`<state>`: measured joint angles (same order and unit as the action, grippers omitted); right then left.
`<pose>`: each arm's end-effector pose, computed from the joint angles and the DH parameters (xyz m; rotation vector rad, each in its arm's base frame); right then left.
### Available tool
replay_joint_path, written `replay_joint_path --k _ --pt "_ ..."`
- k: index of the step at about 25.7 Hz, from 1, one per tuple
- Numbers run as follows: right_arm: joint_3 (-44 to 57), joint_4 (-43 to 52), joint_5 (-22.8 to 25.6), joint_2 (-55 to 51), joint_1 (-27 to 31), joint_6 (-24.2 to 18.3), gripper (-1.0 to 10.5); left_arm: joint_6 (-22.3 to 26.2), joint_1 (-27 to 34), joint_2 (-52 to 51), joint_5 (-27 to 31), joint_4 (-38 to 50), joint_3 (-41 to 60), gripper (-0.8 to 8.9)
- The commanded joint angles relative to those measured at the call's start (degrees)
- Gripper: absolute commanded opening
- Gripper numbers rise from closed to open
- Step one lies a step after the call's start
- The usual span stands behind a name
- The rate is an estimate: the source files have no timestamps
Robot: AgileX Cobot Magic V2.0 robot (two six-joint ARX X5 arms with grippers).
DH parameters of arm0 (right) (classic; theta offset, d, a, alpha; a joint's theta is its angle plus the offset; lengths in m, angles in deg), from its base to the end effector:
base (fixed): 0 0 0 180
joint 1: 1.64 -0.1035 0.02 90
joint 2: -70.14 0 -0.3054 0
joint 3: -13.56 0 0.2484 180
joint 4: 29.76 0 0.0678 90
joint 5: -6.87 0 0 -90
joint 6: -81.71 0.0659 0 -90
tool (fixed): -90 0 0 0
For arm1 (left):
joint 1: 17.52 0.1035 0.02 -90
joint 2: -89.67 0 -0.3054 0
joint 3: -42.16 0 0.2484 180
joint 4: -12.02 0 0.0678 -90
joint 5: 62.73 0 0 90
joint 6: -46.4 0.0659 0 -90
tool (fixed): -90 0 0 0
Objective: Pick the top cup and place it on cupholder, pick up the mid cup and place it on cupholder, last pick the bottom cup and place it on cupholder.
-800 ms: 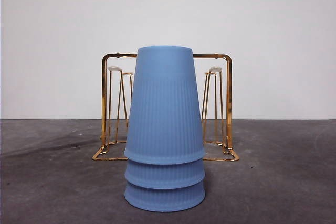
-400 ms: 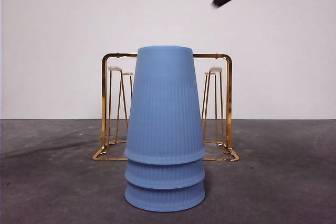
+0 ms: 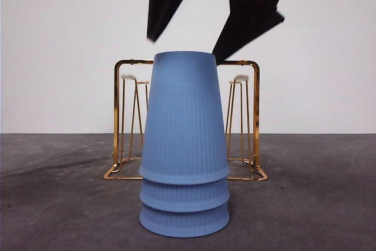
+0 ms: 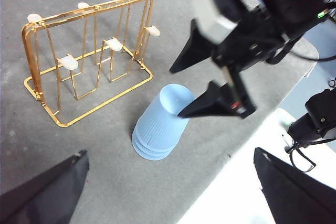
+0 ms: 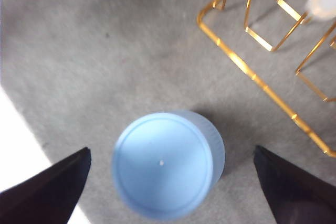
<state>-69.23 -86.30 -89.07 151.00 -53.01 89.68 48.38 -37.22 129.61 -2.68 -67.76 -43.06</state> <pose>0.1801 0.2363 0.3047 -0.2638 0.9725 0.8518 0.0488 -0.0524 0.4053 -0.0241 0.6038 -0.8500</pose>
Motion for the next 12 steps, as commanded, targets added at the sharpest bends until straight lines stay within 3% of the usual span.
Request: replay_joint_path --k 1,5,8,12 --pt "-1.1 0.6 0.0 2.5 -0.7 0.7 5.0 0.4 -0.3 0.2 -0.2 0.6 -1.2 4.99" --pt "-1.0 0.4 0.0 5.1 -0.7 1.1 4.9 0.4 -0.3 0.2 -0.2 0.6 -1.2 5.00" --pt "-1.0 0.7 0.0 5.4 -0.7 1.1 4.0 0.4 -0.3 0.2 -0.2 0.6 -1.2 5.00" --pt "-1.1 1.0 0.0 5.2 -0.7 2.0 3.7 0.4 -0.5 0.1 -0.2 0.6 -1.2 5.00"
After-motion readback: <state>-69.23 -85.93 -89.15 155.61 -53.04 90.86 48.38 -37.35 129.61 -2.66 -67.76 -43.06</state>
